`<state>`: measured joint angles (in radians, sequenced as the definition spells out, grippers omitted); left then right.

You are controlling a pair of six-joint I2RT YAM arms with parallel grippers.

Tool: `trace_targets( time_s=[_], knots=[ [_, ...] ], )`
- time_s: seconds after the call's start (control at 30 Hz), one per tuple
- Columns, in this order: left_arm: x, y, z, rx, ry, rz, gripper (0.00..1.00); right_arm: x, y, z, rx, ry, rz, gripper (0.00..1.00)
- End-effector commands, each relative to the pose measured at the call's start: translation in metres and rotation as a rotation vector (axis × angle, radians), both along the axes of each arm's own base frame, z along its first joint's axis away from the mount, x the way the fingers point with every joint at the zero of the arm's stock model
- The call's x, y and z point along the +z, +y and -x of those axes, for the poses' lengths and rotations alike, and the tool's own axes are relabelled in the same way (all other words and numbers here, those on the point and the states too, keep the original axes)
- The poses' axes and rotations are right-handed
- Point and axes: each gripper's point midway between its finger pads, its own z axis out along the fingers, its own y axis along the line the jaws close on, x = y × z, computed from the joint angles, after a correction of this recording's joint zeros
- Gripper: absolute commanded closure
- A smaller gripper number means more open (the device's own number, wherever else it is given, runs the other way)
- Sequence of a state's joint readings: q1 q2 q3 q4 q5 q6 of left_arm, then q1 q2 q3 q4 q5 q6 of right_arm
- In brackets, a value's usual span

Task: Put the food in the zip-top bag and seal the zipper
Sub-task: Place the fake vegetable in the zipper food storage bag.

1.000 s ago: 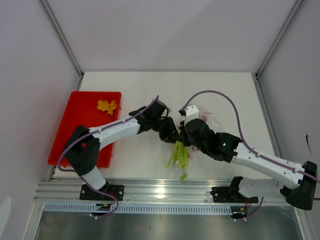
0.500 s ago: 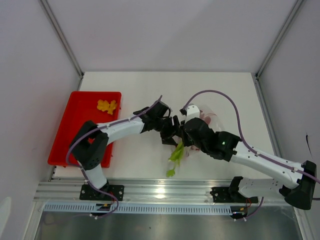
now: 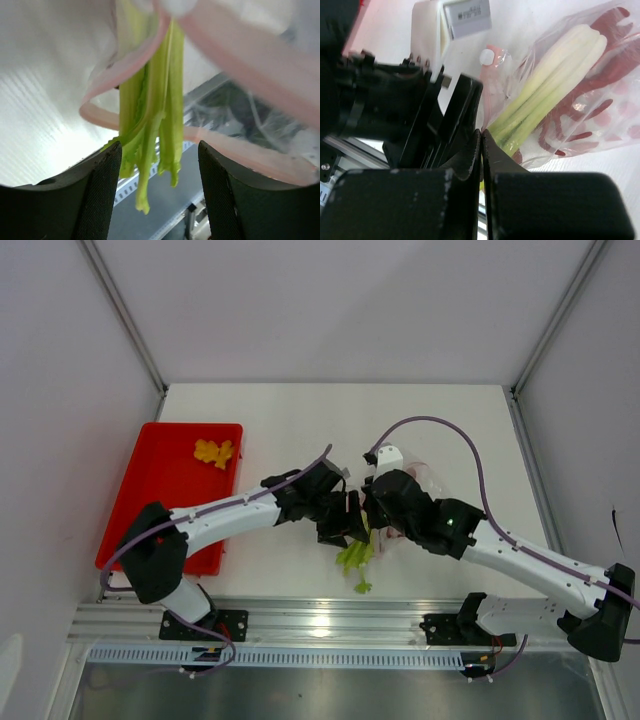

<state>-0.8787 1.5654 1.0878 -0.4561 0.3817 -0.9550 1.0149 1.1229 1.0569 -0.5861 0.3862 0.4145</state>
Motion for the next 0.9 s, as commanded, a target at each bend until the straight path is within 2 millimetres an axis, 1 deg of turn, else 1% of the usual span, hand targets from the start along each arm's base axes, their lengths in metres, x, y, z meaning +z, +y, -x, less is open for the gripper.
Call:
trace_targets(
  time_s=[0.0, 0.1, 0.13, 0.2, 0.33, 0.4, 0.43, 0.47, 0.53, 0.57, 0.63, 0.67, 0.73, 0.87],
  knots=[
    [-0.007, 0.013, 0.009, -0.019, -0.061, -0.086, 0.35, 0.023, 0.002, -0.004, -0.008, -0.034, -0.049, 1.00],
    [-0.014, 0.016, 0.016, -0.006, -0.060, -0.107, 0.35, 0.023, 0.002, -0.004, -0.006, -0.031, -0.051, 1.00],
    [-0.013, 0.013, 0.019, -0.006, -0.066, -0.098, 0.35, 0.022, 0.002, -0.005, -0.007, -0.028, -0.049, 1.00],
    [-0.016, 0.016, 0.020, 0.019, -0.064, -0.100, 0.35, 0.023, 0.004, -0.003, 0.001, -0.025, -0.058, 1.00],
    [-0.017, 0.008, 0.021, 0.036, -0.055, -0.081, 0.38, 0.023, 0.006, -0.003, -0.002, -0.017, -0.068, 1.00],
    [-0.020, 0.004, 0.022, 0.035, -0.037, -0.067, 0.44, 0.021, 0.008, -0.003, -0.003, -0.008, -0.072, 1.00],
    [-0.020, 0.001, 0.022, 0.038, -0.027, -0.057, 0.48, 0.021, 0.009, -0.002, 0.001, -0.003, -0.077, 1.00],
    [-0.018, -0.004, 0.022, 0.034, -0.026, -0.038, 0.56, 0.020, 0.009, -0.001, -0.002, 0.005, -0.082, 1.00],
    [-0.018, -0.009, 0.020, 0.031, -0.020, -0.027, 0.68, 0.019, 0.010, 0.000, 0.000, 0.011, -0.087, 1.00],
    [-0.017, -0.011, 0.020, 0.030, -0.020, -0.020, 0.80, 0.018, 0.011, 0.001, -0.001, 0.015, -0.087, 1.00],
    [-0.014, -0.013, 0.018, 0.033, -0.021, -0.011, 0.87, 0.017, 0.009, 0.001, -0.006, 0.019, -0.080, 1.00],
    [-0.014, -0.014, 0.018, 0.032, -0.022, -0.008, 0.93, 0.016, 0.007, 0.002, -0.008, 0.022, -0.078, 1.00],
    [-0.011, -0.014, 0.017, 0.039, -0.024, -0.001, 0.99, 0.015, 0.005, 0.002, -0.011, 0.022, -0.072, 1.00],
    [-0.007, -0.010, 0.011, 0.070, -0.035, 0.021, 1.00, 0.015, 0.008, 0.004, -0.005, 0.032, -0.085, 1.00]
  ],
)
